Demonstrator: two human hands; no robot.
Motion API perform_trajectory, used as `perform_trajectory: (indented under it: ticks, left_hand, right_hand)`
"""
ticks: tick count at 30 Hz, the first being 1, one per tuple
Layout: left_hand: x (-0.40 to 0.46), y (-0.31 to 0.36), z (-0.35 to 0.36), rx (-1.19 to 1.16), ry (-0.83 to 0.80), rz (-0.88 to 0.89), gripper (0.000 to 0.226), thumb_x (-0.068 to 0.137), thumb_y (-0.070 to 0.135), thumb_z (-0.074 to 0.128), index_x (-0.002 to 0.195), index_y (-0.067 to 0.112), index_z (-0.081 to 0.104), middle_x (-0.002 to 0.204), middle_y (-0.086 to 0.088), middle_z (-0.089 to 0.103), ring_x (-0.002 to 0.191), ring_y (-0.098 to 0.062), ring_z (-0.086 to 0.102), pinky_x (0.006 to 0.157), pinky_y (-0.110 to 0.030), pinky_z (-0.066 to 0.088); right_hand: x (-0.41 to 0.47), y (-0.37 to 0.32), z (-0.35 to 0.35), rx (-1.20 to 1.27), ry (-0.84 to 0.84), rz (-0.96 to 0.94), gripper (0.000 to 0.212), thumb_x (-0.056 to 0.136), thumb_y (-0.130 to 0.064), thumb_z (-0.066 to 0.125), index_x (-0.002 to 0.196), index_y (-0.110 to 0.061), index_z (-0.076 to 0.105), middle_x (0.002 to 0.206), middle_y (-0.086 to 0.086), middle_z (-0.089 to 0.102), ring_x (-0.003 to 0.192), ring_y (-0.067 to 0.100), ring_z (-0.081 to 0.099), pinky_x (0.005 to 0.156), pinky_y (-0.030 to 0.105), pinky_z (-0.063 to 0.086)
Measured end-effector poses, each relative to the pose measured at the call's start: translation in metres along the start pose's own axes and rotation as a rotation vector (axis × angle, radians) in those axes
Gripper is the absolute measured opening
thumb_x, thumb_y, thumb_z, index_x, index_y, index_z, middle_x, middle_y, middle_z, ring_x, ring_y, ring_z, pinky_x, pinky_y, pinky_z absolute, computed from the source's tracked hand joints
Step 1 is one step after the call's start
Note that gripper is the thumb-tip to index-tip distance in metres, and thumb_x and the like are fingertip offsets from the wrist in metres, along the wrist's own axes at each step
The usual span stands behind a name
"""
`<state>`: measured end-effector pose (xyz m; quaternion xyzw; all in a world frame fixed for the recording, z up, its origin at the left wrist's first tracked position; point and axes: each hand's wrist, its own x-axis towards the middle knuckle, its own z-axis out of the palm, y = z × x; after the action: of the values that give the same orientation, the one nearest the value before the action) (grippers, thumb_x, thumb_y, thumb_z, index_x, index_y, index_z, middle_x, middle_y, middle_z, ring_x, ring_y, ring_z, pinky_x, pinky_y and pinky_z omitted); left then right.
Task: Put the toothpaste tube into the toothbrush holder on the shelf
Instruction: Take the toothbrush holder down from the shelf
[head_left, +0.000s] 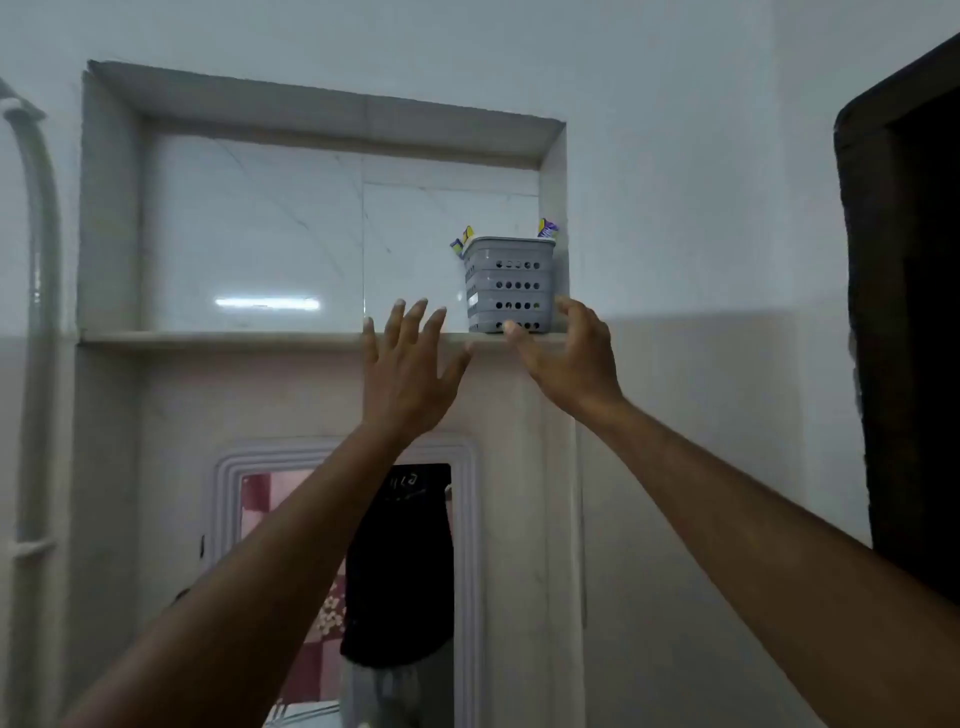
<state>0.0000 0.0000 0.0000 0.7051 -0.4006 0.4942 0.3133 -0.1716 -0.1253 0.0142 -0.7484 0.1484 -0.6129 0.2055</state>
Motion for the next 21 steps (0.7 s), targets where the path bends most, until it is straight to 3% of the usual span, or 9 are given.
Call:
perform_trajectory:
  ticks: [2, 5, 8, 14, 21]
  left_hand:
    - [0.004, -0.004, 0.01, 0.039, 0.026, 0.023, 0.07, 0.106, 0.07, 0.034, 0.158, 0.024, 0.047, 0.166, 0.0, 0.045, 0.162, -0.025, 0.025, 0.132, -0.055, 0.001]
    - [0.002, -0.008, 0.026, 0.076, 0.195, 0.069, 0.053, 0.108, 0.059, 0.046, 0.139, 0.021, 0.065, 0.134, 0.001, 0.07, 0.141, -0.027, 0.053, 0.131, -0.054, 0.014]
    - [0.005, -0.013, 0.029, 0.061, 0.294, 0.086, 0.041, 0.107, 0.053, 0.054, 0.124, 0.02, 0.073, 0.117, 0.002, 0.075, 0.124, -0.025, 0.063, 0.128, -0.052, 0.023]
    - [0.009, -0.009, 0.025, 0.056, 0.242, 0.056, 0.039, 0.105, 0.053, 0.056, 0.117, 0.021, 0.076, 0.111, 0.002, 0.078, 0.113, -0.026, 0.068, 0.123, -0.052, 0.029]
    - [0.01, -0.004, 0.015, 0.008, 0.161, 0.018, 0.041, 0.106, 0.051, 0.054, 0.12, 0.018, 0.076, 0.115, -0.001, 0.078, 0.119, -0.029, 0.066, 0.126, -0.053, 0.025]
  right_hand:
    - [0.012, -0.001, 0.013, -0.021, 0.017, 0.016, 0.092, 0.092, -0.07, 0.078, 0.161, -0.016, 0.051, 0.158, 0.005, 0.058, 0.149, 0.026, 0.05, 0.122, 0.046, 0.048]
    - [0.025, 0.001, 0.031, -0.069, 0.041, 0.04, 0.1, 0.084, -0.08, 0.072, 0.159, -0.017, 0.051, 0.153, 0.005, 0.059, 0.143, 0.028, 0.055, 0.117, 0.054, 0.053]
    - [0.03, 0.004, 0.046, -0.129, 0.058, 0.058, 0.107, 0.082, -0.084, 0.072, 0.16, -0.015, 0.047, 0.155, 0.006, 0.059, 0.144, 0.03, 0.056, 0.119, 0.056, 0.049]
    - [0.04, 0.006, 0.062, -0.208, 0.095, 0.084, 0.109, 0.078, -0.088, 0.077, 0.151, -0.012, 0.05, 0.145, 0.005, 0.067, 0.137, 0.032, 0.063, 0.12, 0.051, 0.041]
    - [0.031, 0.002, 0.046, -0.055, 0.175, 0.091, 0.115, 0.059, -0.086, 0.083, 0.145, -0.014, 0.056, 0.135, 0.002, 0.07, 0.125, 0.029, 0.069, 0.105, 0.053, 0.06]
